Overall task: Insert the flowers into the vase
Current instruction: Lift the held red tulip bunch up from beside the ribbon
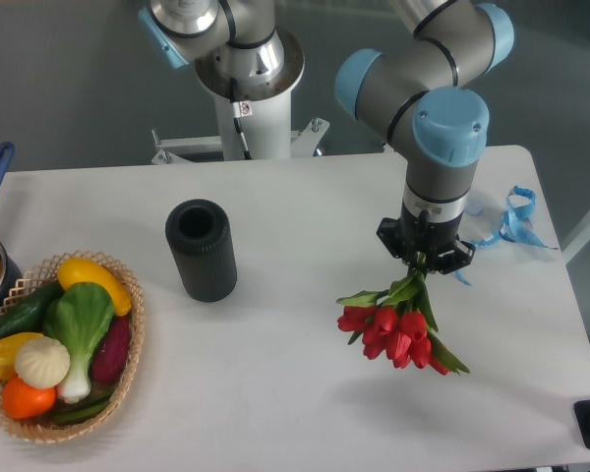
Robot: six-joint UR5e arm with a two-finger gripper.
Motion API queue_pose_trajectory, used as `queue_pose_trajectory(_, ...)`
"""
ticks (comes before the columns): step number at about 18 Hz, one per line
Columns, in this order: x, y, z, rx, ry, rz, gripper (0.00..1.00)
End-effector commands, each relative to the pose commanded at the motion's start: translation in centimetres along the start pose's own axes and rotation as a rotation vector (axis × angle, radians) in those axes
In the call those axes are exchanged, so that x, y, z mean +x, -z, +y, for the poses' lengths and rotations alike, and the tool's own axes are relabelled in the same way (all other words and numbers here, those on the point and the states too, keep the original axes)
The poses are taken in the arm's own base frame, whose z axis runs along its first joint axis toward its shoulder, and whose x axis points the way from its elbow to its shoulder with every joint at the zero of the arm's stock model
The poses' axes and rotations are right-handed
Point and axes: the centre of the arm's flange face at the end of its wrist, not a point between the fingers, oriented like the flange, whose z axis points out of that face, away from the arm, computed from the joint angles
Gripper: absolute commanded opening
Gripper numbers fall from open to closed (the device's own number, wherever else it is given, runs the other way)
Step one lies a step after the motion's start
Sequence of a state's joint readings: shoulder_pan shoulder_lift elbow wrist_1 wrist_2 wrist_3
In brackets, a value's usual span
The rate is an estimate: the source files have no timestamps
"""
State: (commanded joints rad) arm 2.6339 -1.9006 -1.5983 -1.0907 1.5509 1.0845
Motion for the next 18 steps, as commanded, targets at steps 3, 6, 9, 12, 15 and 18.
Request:
queue_pose_trajectory(3,1.0,0.2,-1.1,0.016,-0.014,0.004,0.00)
queue_pose_trajectory(6,1.5,1.3,-2.1,0.073,0.014,0.006,0.00)
queue_pose_trajectory(9,2.1,3.4,-3.2,0.232,0.033,0.032,0.00)
queue_pose_trajectory(12,3.7,5.8,-4.1,0.445,0.084,0.061,0.00)
queue_pose_trajectory(15,5.2,8.1,-5.1,0.673,0.097,0.148,0.00)
queue_pose_trajectory(18,5.8,10.0,-5.7,0.877,0.071,0.281,0.00)
